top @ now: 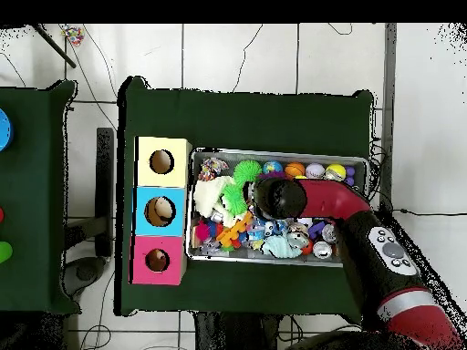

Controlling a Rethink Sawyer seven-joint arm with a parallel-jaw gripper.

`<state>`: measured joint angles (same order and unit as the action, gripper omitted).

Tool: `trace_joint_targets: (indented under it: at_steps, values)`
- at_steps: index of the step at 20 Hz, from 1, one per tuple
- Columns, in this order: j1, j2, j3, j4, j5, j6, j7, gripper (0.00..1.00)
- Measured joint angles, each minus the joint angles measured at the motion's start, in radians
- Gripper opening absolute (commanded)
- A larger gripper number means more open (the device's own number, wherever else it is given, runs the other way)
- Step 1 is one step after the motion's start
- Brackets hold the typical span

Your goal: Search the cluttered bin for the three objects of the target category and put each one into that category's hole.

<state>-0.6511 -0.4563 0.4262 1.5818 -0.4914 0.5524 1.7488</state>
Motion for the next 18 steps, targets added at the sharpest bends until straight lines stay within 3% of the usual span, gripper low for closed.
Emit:
trace_joint_targets:
  at_steps: [6,10,18]
  values:
    - [0.080,-0.029,-0.053,0.090,0.001,-0.206,0.000,1.00]
    - [0.094,-0.033,-0.079,0.137,0.001,-0.327,0.000,1.00]
    - [0.073,-0.037,-0.104,0.176,0.002,-0.378,0.000,1.00]
